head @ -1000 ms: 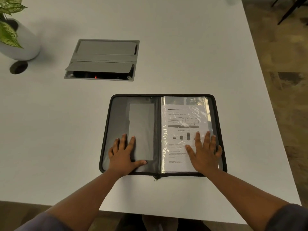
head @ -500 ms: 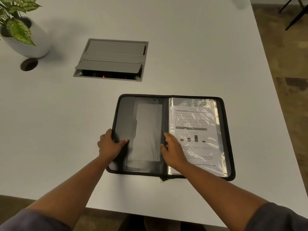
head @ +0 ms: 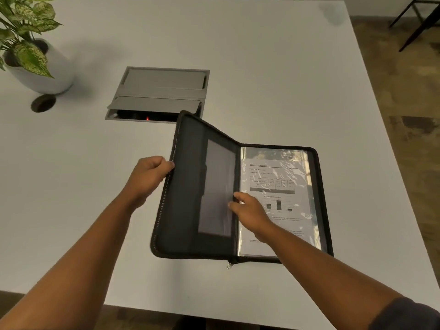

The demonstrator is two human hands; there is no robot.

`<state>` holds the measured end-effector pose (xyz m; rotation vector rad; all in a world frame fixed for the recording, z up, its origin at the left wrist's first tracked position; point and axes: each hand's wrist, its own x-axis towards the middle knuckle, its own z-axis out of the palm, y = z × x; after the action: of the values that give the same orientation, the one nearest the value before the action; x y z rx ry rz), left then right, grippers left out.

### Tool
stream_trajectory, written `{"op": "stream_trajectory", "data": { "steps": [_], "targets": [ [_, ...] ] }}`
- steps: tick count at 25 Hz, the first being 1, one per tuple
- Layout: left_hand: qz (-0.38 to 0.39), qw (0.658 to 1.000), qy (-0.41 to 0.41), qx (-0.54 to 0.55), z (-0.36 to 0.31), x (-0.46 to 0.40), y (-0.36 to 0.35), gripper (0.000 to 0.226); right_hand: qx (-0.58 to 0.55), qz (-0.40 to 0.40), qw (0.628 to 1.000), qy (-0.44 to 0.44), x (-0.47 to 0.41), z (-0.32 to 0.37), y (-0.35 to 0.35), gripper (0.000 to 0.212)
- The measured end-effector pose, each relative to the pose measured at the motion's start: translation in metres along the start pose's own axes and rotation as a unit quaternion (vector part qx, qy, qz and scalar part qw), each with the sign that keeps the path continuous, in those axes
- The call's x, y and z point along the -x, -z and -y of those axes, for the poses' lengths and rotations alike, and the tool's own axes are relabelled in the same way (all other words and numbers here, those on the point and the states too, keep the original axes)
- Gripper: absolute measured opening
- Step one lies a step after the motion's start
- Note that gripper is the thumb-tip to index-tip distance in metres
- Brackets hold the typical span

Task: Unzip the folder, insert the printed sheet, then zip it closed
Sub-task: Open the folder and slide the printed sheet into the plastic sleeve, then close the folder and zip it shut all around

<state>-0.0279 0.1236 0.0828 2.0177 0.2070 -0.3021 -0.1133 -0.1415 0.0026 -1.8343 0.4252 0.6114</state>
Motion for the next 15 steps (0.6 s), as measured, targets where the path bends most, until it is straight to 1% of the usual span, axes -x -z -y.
{"op": "stream_trajectory", "data": {
  "steps": [1,3,5,6,9,10,12,14,15],
  "targets": [
    [0.028,0.999,-0.038,-0.005,-0.018,0.002,-0.007,0.039,-0.025,0.009,1.0,0.011,0.004,0.008,0.008,0.049],
    [0.073,0.992,-0.105,-0.002,-0.051,0.008,-0.032,0.037,-0.115,0.028,0.992,0.03,0.013,0.026,0.027,0.046],
    [0.11,0.982,-0.152,0.028,-0.073,0.013,-0.07,0.035,-0.227,0.046,0.972,0.042,0.024,0.041,0.048,0.05],
    [0.123,0.977,-0.166,0.051,-0.081,0.016,-0.091,0.035,-0.257,0.05,0.963,0.055,0.029,0.046,0.059,0.052],
    [0.135,0.97,-0.185,0.081,-0.087,0.027,-0.152,0.041,-0.282,0.032,0.955,0.09,0.044,0.05,0.09,0.051],
    [0.141,0.969,-0.191,0.073,-0.085,0.03,-0.171,0.039,-0.299,0.017,0.949,0.094,0.048,0.045,0.102,0.051],
    [0.15,0.966,-0.208,0.02,-0.072,0.036,-0.2,0.041,-0.351,0.001,0.932,0.095,0.053,0.034,0.127,0.051],
    [0.16,0.96,-0.22,-0.066,-0.052,0.039,-0.218,0.058,-0.385,-0.006,0.918,0.096,0.058,0.02,0.151,0.042],
    [0.172,0.955,-0.215,-0.11,-0.042,0.04,-0.225,0.067,-0.373,-0.024,0.923,0.095,0.059,0.011,0.162,0.034]
  ]
}}
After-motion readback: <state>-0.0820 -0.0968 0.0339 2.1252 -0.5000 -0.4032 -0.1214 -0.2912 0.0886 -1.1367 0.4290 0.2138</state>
